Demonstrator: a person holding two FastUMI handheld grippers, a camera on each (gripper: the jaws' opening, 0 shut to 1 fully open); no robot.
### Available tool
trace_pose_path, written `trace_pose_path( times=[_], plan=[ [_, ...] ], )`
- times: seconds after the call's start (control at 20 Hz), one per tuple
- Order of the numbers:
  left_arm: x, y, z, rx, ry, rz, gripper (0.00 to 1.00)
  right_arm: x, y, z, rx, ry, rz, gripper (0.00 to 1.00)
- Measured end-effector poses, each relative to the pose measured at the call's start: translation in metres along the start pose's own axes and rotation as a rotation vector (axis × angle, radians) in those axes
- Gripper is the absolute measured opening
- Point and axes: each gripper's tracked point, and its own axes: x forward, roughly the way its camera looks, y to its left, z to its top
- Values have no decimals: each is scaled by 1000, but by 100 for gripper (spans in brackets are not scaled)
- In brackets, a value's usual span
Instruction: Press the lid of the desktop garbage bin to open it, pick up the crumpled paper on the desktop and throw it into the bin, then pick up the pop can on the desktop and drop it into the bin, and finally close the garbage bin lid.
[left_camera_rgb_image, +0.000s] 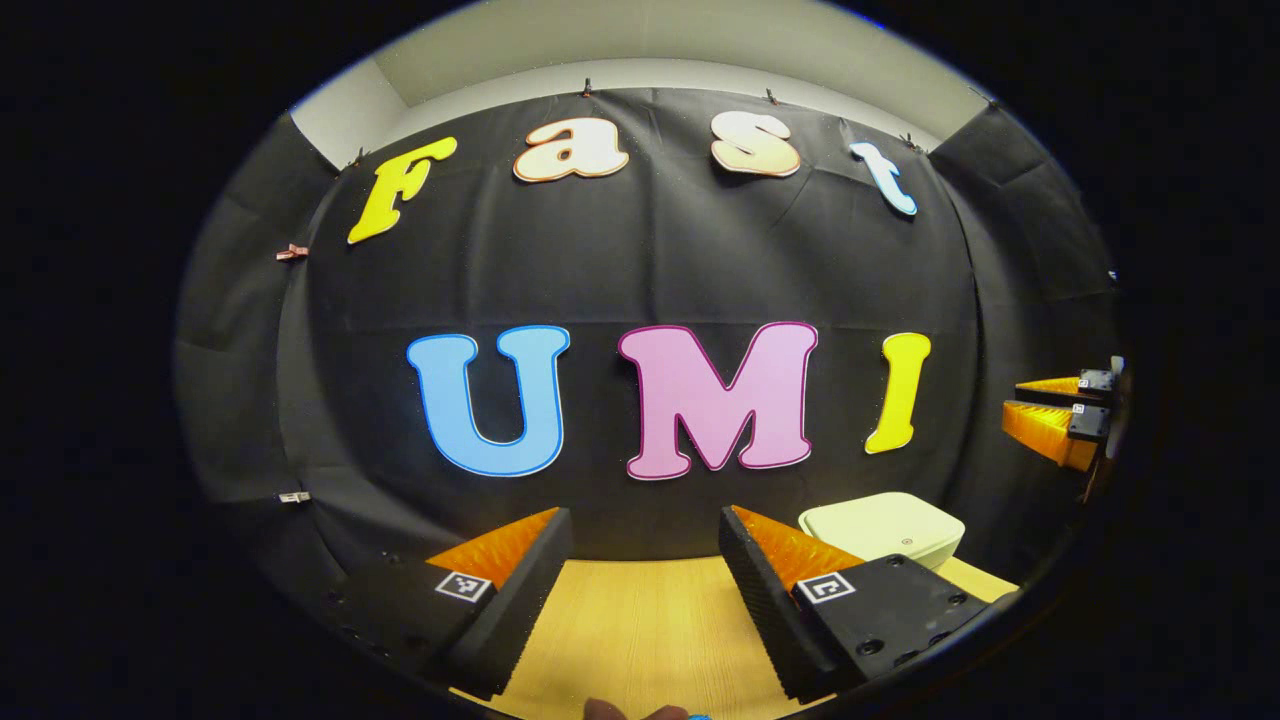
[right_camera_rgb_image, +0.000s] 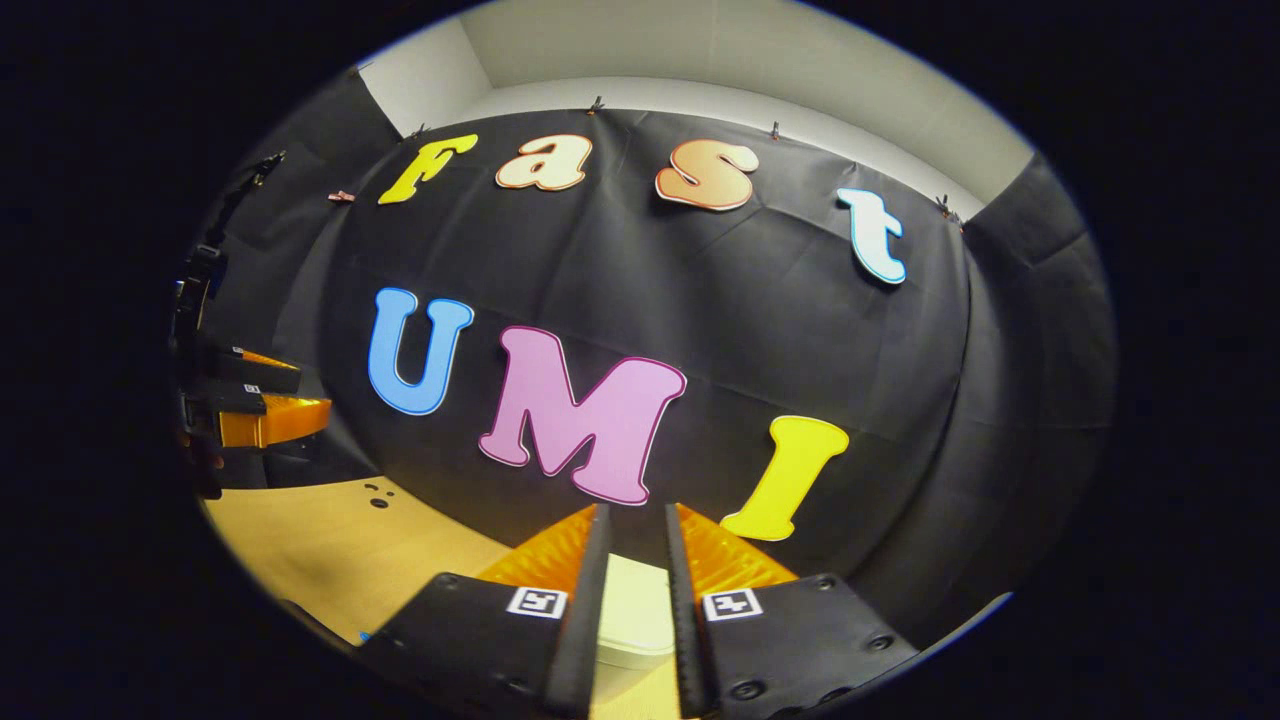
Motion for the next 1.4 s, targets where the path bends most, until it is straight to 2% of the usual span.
trace_pose_path(
  times=[0.1, 0.15, 0.25, 0.45, 0.95, 1.4],
  plan=[
    [2, 0, 0, 0, -1, 2, 95, 0, 12, -7, 38, 29, 63, 16],
    [2, 0, -1, -2, 0, 3, 95, 2, 14, -9, 60, 42, 70, 5],
    [4, 0, -2, -4, 1, 4, 95, 4, 12, -9, 91, 43, 71, 5],
    [4, 1, -5, -5, 5, 10, 95, 16, 11, -23, 79, 63, 69, 5],
    [6, 7, -13, -9, 26, 35, 95, 53, 29, -100, 123, 224, 122, 5],
    [3, 19, -18, 3, 42, 74, 95, 65, 44, -161, 115, 321, 151, 5]
  ],
)
